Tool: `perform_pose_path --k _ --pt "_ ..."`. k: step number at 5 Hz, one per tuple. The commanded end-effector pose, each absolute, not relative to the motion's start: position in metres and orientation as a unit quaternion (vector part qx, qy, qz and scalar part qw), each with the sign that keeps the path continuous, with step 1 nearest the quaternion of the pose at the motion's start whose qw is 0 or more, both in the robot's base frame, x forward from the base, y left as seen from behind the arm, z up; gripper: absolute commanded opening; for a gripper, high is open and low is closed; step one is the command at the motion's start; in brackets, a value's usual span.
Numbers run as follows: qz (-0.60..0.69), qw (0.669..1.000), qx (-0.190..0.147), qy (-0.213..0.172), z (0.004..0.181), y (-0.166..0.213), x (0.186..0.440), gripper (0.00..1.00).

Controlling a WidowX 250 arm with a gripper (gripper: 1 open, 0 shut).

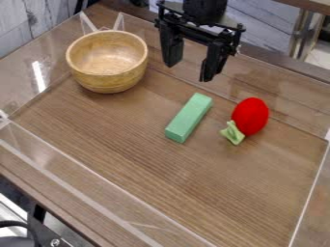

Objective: Put the green stick in the brown bowl

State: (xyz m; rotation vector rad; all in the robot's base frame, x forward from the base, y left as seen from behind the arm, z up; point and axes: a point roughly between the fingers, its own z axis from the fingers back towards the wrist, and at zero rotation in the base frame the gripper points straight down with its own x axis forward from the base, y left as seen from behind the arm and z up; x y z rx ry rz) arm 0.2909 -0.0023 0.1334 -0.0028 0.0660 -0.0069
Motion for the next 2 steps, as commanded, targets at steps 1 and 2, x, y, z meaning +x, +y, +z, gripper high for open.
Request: perform_pose_path --k 1,2 --pt "-0.013 0.999 0.0 0.037 0.11 0.012 0.289 1.0" --pt "-0.018 0.999 0.006 0.041 0.082 0.003 0.284 1.0"
